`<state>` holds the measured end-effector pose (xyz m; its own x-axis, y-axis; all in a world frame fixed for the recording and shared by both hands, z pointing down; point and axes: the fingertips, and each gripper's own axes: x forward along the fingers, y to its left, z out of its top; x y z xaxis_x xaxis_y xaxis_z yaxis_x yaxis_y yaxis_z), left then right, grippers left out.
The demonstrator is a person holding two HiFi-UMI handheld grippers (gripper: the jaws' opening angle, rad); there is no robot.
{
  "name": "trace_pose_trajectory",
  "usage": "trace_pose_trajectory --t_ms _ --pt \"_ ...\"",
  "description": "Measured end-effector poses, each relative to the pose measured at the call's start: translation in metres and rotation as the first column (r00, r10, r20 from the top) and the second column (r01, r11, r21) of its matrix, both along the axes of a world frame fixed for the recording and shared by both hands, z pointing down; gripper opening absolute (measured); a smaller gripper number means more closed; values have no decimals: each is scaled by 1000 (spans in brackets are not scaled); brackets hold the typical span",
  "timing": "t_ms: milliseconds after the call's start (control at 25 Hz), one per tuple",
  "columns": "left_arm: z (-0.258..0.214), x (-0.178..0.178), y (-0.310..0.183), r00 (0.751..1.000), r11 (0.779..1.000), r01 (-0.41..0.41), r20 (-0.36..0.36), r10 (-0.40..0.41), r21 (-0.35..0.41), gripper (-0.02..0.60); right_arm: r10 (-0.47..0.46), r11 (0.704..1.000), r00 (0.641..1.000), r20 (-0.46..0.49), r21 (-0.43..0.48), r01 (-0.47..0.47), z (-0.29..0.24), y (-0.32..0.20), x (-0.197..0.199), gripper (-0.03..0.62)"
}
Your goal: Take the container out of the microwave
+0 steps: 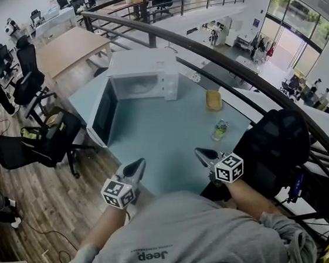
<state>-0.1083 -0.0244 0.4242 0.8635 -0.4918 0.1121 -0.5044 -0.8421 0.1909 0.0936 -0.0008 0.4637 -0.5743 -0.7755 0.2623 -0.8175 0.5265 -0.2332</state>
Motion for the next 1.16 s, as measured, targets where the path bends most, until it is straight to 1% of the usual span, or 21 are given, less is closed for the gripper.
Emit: trace_pose_trajectory --t_ms 160,640,1160 --pt "-2 1 1 1000 1000 4 1 -4 4 15 -5 1000 1000 -6 28 5 -9 -1 2 5" --pt "-5 0 5 1000 1000 8 0 -8 4 15 -13 1000 999 -40 9 14 -5 6 6 5" --pt "-6 0 13 1000 1000 8 2 -8 9 15 -25 1000 999 -44 6 26 -3 13 6 5"
